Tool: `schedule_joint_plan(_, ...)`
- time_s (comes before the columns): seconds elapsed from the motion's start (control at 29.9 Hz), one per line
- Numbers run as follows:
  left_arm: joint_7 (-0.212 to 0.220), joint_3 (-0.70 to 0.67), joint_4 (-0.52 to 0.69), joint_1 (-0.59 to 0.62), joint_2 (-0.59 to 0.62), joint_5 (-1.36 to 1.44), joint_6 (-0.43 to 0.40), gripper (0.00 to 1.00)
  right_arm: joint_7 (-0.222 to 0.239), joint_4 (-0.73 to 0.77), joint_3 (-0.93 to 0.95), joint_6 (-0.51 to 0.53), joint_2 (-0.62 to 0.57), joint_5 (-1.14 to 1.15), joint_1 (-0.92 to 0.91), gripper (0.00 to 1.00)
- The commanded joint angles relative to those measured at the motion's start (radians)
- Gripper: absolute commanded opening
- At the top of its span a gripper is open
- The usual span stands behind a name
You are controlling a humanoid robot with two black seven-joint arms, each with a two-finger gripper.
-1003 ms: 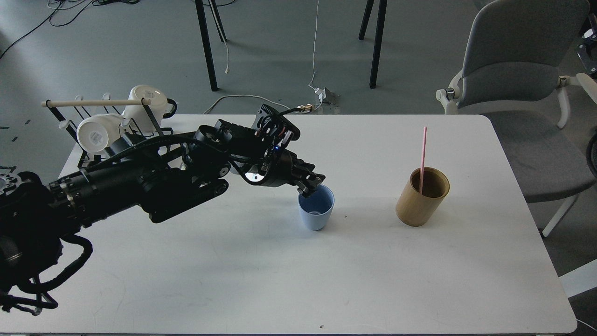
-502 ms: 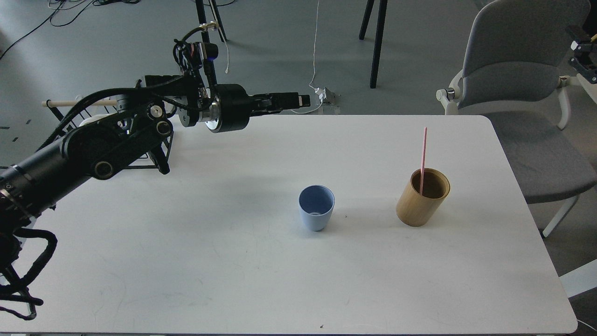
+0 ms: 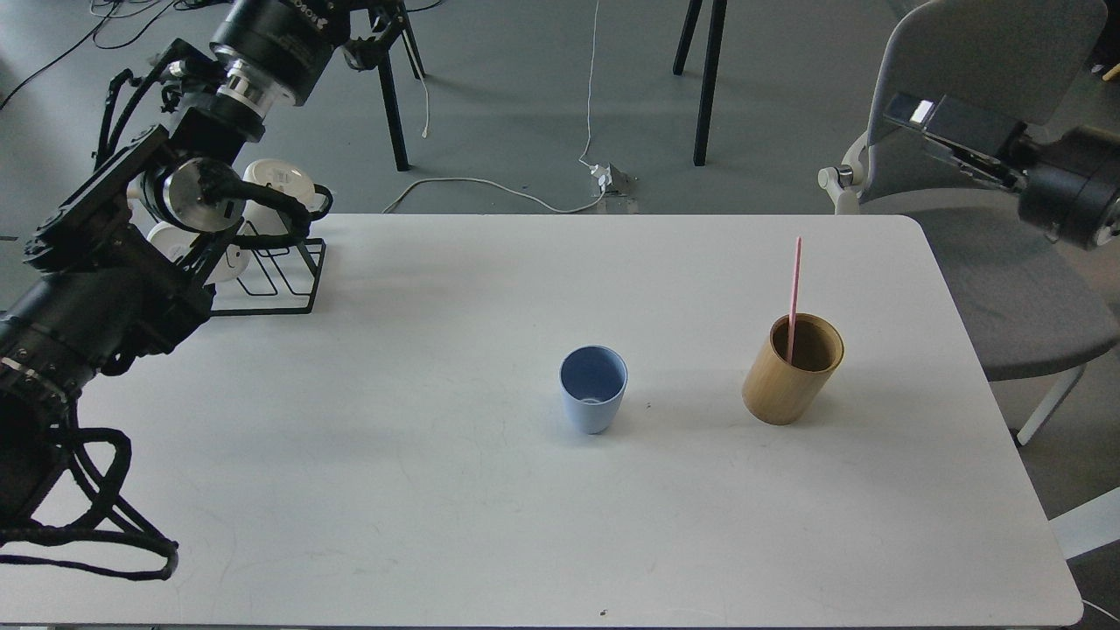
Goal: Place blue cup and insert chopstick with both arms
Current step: 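Reach the right gripper to the red stick in the tan cup and grasp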
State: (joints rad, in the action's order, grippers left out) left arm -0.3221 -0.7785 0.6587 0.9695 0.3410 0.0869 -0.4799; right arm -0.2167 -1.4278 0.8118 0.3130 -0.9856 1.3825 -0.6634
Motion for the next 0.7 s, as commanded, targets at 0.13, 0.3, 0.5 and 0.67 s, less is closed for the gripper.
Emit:
schedule_joint_plan(0.13,0.000,0.002,-0.085,-0.006,-0.002,-0.035,-0.009,0.99,0.074,0.055,-0.123,-0.005,0.149,0.239,-0.004,0.85)
schedule_joint_plan(0.3,-0.006,-0.004,-0.083,-0.038,0.000,-0.070,-0.009,0.99,0.086,0.141,-0.183,-0.015,0.241,0.295,-0.004,0.74)
schedule_joint_plan(0.5,-0.005,-0.004,-0.085,-0.058,0.007,-0.076,-0.009,0.99,0.088,0.165,-0.201,-0.014,0.268,0.394,-0.004,0.64)
schedule_joint_plan(0.67,-0.011,-0.007,-0.090,-0.060,0.006,-0.094,-0.009,0.99,0.140,0.165,-0.232,-0.015,0.288,0.414,-0.007,0.43)
